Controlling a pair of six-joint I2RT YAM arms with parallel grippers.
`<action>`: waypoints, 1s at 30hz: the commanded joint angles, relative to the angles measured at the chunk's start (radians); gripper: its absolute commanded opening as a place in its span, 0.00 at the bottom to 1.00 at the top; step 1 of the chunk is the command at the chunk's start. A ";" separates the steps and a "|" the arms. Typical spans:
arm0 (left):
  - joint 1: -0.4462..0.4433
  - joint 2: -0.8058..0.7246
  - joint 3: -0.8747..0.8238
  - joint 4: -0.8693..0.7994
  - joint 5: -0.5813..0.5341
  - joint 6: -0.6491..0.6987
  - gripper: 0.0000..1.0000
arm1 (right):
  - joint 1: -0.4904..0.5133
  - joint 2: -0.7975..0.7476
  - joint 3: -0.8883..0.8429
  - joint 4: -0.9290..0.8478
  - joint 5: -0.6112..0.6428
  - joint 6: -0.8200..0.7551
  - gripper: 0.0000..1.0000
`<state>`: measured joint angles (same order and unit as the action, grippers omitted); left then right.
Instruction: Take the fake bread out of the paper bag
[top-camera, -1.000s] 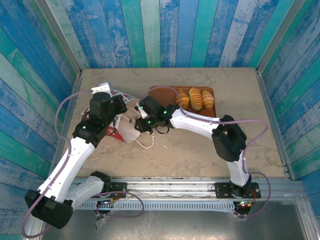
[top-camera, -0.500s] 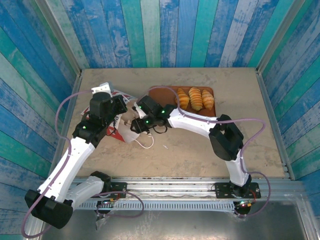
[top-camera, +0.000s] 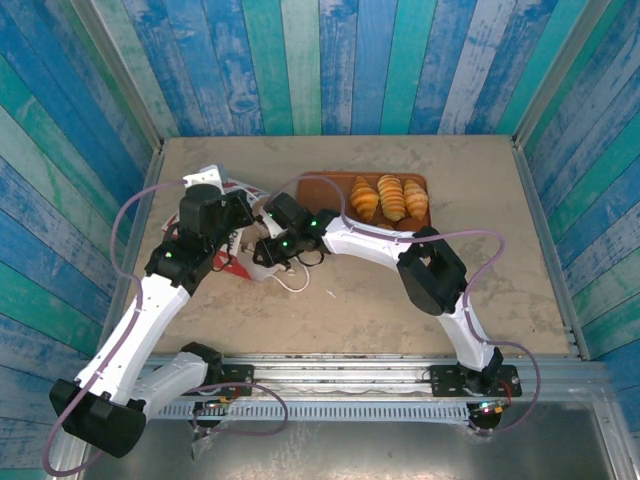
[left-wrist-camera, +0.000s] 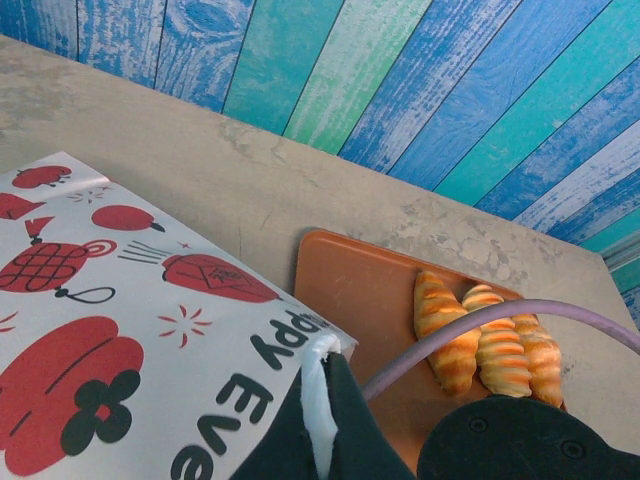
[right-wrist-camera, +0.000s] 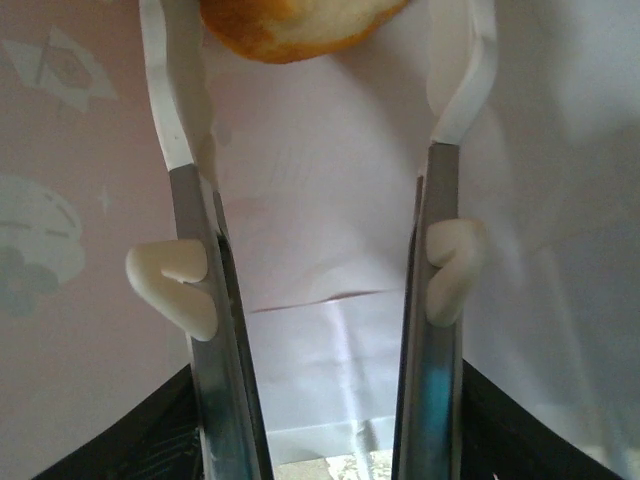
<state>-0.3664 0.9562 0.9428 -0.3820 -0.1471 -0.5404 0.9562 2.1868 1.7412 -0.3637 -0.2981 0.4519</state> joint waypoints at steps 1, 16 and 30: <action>-0.001 -0.013 0.007 0.011 -0.003 -0.006 0.00 | 0.006 -0.031 0.023 -0.024 0.018 -0.026 0.50; -0.002 -0.017 -0.002 0.012 -0.027 -0.003 0.00 | 0.065 -0.226 0.014 -0.347 0.352 -0.278 0.45; -0.002 0.006 0.010 0.017 -0.002 -0.007 0.00 | 0.070 -0.211 0.023 -0.393 0.292 -0.352 0.57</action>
<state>-0.3664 0.9588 0.9428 -0.3817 -0.1547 -0.5400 1.0203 1.9736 1.7378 -0.7689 0.0238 0.1162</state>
